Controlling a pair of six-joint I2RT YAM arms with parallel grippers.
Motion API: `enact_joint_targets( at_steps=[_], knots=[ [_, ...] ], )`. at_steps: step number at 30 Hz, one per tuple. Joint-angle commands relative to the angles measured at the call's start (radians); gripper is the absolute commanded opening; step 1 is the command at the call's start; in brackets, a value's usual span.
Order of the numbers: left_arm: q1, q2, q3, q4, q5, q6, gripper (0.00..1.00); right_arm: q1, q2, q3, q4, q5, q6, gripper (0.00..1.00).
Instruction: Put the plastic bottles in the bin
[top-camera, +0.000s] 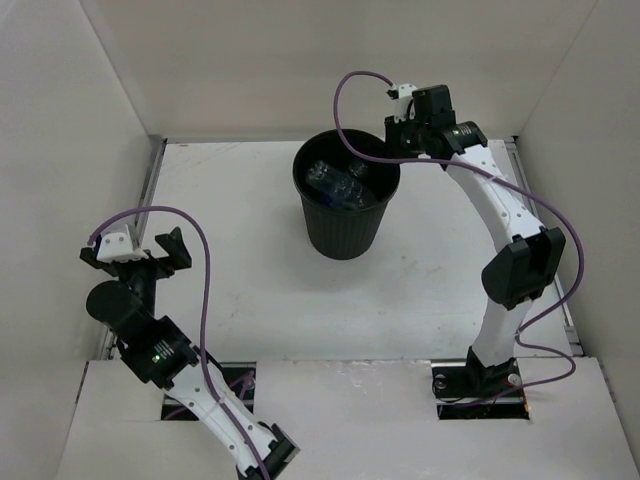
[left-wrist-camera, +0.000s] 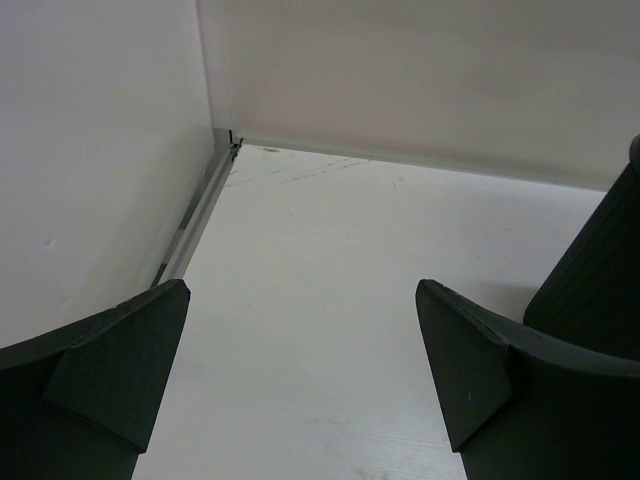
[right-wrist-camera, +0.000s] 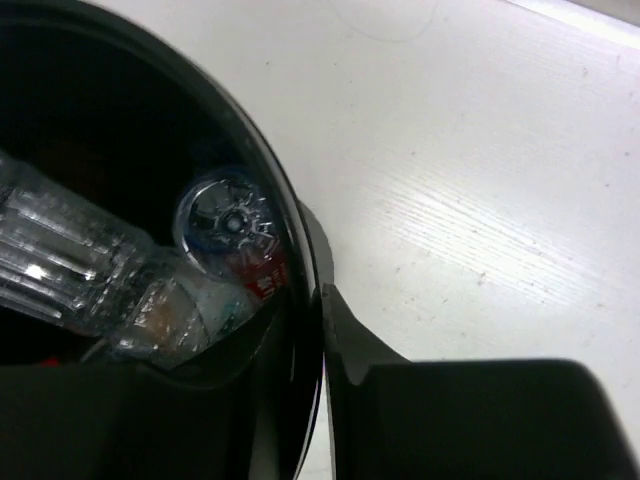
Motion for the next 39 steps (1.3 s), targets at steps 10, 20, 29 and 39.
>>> enact_joint_targets(
  at_steps=[10, 20, 29, 39],
  knots=[
    [0.007, 0.022, 0.036, 0.049, 0.025, -0.007, 1.00, 0.182, -0.135, 0.040, 0.117, 0.250, -0.316, 0.00],
    [0.011, -0.011, 0.004, 0.047, 0.025, -0.008, 1.00, 0.488, -0.373, -0.456, 0.772, 0.529, -0.909, 0.00],
    [0.007, -0.011, 0.002, 0.052, 0.025, -0.014, 1.00, 0.581, -0.311, -0.794, 1.363, 0.583, -1.195, 0.00],
    [0.011, -0.033, -0.009, 0.041, 0.025, -0.016, 1.00, 0.653, -0.156, -0.995, 2.108, 0.532, -1.614, 0.00]
  ],
)
